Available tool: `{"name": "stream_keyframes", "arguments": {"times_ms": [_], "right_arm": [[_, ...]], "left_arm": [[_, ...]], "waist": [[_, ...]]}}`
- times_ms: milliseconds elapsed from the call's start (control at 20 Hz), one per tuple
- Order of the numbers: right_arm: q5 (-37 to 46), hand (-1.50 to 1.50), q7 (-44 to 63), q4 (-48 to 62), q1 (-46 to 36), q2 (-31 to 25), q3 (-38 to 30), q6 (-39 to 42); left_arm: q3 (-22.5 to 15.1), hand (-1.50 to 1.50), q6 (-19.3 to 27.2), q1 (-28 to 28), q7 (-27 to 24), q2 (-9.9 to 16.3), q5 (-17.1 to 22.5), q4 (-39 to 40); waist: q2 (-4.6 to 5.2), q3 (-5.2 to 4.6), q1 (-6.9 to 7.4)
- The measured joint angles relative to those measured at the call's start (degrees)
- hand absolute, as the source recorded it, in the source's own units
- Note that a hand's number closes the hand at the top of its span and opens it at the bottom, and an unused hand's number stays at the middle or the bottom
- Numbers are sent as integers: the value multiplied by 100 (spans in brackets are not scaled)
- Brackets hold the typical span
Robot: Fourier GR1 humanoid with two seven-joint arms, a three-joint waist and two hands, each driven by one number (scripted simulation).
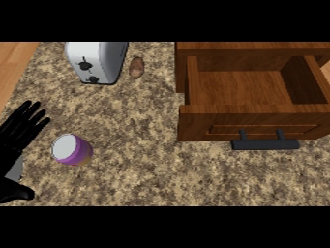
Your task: Pick up the can, place it into the drawer and close the drawer
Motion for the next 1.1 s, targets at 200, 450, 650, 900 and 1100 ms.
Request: {"name": "stream_keyframes", "arguments": {"times_ms": [200, 450, 650, 900, 1100], "right_arm": [[-162, -150, -69, 132, 58, -17, -281, 256], [-122, -150, -30, 183, -34, 67, -338, 371], [-255, -150, 77, 125, -16, 78, -489, 480], [-216, -150, 134, -98, 90, 302, -539, 598], [-306, -150, 253, -252, 138, 325, -554, 591]], "left_arm": [[-34, -150, 10, -101, -399, -129, -431, 451], [58, -150, -107, -261, -1193, -135, -950, 1350], [177, -150, -165, -371, -1693, -25, -1219, 1976], [211, -150, -222, -568, -2560, 67, -1694, 3000], [177, -150, -269, -749, -3146, 139, -2002, 3779]], "waist": [[-1, -1, -2], [2, -1, -1], [1, -1, -1], [3, -2, -12], [5, -2, -16]]}}
